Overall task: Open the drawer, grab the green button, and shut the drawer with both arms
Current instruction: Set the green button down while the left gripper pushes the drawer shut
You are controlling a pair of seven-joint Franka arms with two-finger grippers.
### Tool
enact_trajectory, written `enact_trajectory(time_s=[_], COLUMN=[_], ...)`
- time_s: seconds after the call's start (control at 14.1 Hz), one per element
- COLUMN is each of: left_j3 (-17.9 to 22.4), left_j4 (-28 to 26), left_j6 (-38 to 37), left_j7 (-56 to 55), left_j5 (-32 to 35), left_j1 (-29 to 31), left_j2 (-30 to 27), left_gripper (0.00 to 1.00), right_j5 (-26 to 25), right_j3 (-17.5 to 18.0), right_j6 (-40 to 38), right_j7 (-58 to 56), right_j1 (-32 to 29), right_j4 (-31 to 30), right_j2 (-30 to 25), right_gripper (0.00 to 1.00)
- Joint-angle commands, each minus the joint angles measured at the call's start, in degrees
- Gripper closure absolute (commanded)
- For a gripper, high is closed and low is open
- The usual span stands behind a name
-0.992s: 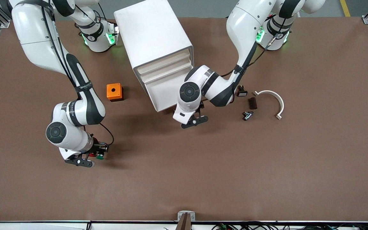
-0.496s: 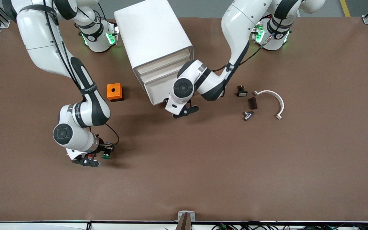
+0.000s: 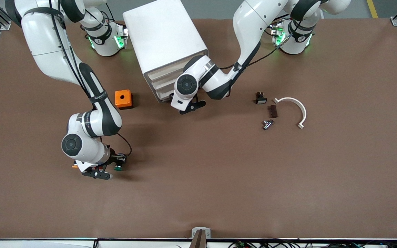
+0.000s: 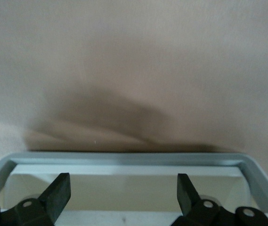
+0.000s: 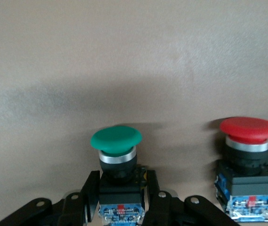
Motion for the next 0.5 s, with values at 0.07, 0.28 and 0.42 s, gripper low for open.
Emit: enact_trajectory(time_s=[0.07, 0.28, 0.42], left_j3=[-0.63, -0.72, -0.63], left_j4=[-1.01, -1.01, -1.01], left_j6=[-0.35, -0.27, -0.27], left_j7=[-1.44, -0.47, -0.3], left_j5=[-0.76, -0.15, 0.12], left_j1=[-0.67, -1.73, -2.78], left_j2=[-1.08, -0.81, -0.81], left_gripper=[0.0, 0.01, 0.01], right_j5=[0.41, 0.32, 0.23], right_j3=[0.21, 0.21, 0.21], right_j6=[-0.93, -2.24, -4.78], right_j7=[-0.41, -1.03, -1.12], right_j1=[-0.57, -1.18, -1.36], right_j4=[3.11, 4.0, 4.7], right_j2=[0.05, -1.61, -4.42], right_gripper=[0.0, 0.0, 0.0])
